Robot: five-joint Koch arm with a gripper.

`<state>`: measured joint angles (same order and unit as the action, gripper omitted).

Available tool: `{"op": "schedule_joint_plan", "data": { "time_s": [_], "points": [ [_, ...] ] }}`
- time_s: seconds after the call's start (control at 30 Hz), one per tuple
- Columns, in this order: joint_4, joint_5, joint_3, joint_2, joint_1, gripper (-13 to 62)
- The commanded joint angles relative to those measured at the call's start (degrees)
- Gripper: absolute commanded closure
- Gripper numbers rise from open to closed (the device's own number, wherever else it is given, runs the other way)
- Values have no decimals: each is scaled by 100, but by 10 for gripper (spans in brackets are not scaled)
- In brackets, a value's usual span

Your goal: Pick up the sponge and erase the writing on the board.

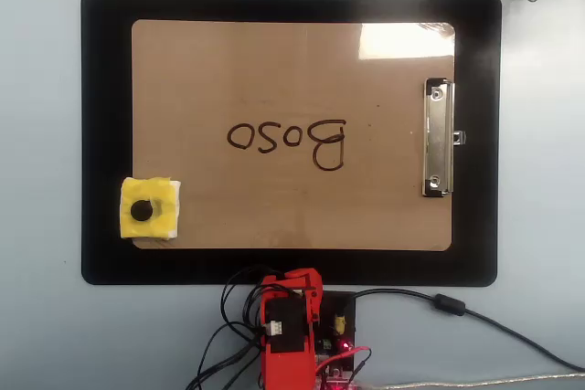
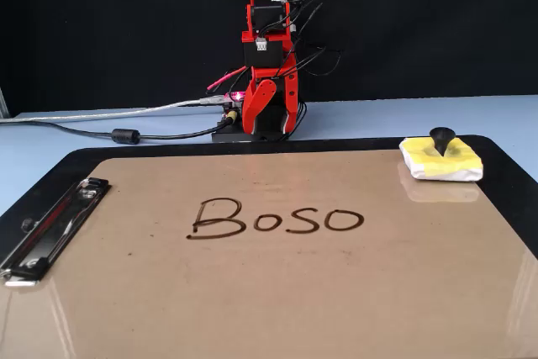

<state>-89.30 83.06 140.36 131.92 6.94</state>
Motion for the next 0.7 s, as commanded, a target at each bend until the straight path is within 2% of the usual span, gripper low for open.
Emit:
{"op": "schedule_joint_plan", "data": {
  "time_s": [0.0,0.43,0.67],
  "points": [
    [-703,62,62,272,18,150],
    [-694,105,26,272,26,153],
    [-149,79,-2654,35,220,160]
  ]
}}
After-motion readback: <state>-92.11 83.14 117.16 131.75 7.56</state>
